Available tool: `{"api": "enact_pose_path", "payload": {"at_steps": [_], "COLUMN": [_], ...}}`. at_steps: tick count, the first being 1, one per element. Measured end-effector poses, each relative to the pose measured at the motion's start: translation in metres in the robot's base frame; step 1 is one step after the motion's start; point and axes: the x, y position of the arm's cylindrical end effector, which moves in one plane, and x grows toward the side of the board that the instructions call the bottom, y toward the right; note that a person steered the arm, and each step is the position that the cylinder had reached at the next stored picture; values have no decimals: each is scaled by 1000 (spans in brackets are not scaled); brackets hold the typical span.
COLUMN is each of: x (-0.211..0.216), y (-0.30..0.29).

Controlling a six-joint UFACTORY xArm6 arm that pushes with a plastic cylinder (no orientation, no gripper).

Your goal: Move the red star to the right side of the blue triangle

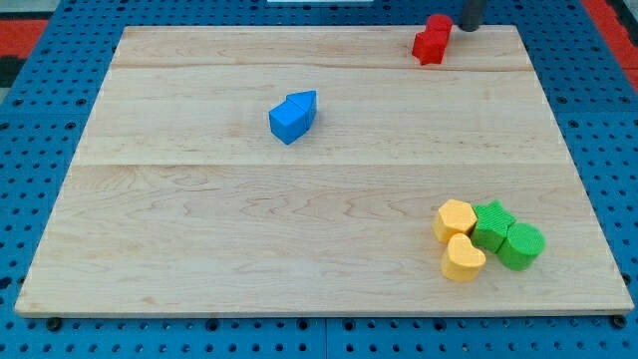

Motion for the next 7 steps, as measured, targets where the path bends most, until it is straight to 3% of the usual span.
{"api": "enact_pose_path", "payload": {"at_steps": [4,6,7], "x": [96,124,122], "y": [-100,-190,-197]}}
